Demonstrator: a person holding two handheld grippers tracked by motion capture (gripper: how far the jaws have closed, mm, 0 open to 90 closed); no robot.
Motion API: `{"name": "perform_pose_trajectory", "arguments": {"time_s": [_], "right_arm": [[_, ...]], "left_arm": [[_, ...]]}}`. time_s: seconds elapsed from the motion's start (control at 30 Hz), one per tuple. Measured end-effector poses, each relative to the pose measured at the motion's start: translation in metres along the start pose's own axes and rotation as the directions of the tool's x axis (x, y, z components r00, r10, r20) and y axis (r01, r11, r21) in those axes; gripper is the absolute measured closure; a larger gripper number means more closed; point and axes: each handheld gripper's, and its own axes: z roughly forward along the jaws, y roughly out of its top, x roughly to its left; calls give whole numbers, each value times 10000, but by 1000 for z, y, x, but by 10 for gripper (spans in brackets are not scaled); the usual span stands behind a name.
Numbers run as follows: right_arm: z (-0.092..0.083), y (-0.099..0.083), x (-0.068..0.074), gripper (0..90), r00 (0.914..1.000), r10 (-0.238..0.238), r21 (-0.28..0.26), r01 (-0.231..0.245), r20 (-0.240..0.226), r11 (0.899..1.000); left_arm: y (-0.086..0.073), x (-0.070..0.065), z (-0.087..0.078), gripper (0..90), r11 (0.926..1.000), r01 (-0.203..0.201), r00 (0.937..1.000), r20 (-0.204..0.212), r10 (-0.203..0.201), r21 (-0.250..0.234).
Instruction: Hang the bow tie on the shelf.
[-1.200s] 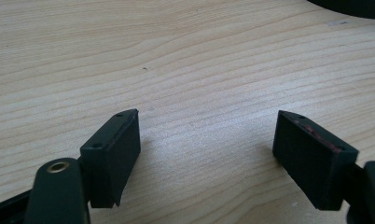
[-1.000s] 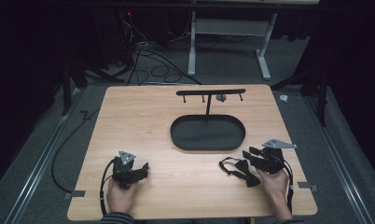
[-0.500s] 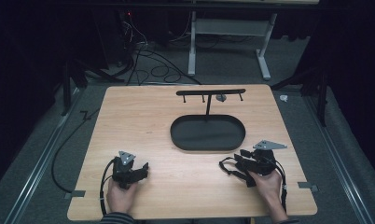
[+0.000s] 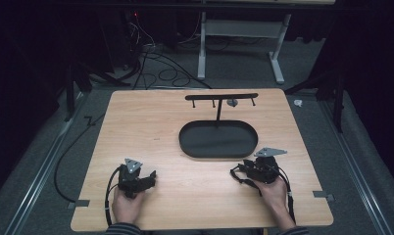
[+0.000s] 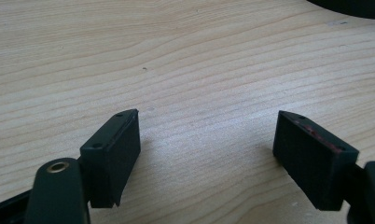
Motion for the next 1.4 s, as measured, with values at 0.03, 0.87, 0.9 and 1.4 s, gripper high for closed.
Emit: {"name": "perform_pose_trajectory", "arguments": {"time_s": [0.03, 0.87, 0.9, 1.4], "right_arm": [[1, 0, 0, 691, 10000, -21, 52, 21, -17, 10000], [-8, -5, 0, 900, 9983, -508, -276, 516, 294, 9983], [-10, -5, -1, 900, 9979, -560, -380, 572, 316, 9976], [-48, 13, -3, 900, 9961, -559, -1469, 656, 688, 9870]], "left_arm": [[0, 0, 0, 235, 10000, 2, 10000, 1, -2, -1], [0, 0, 0, 235, 10000, -7, 10000, -7, 7, 5], [0, 0, 0, 235, 10000, -7, 10000, -7, 7, 5], [0, 0, 0, 236, 10000, 0, 10000, 2, 0, -1]]}}
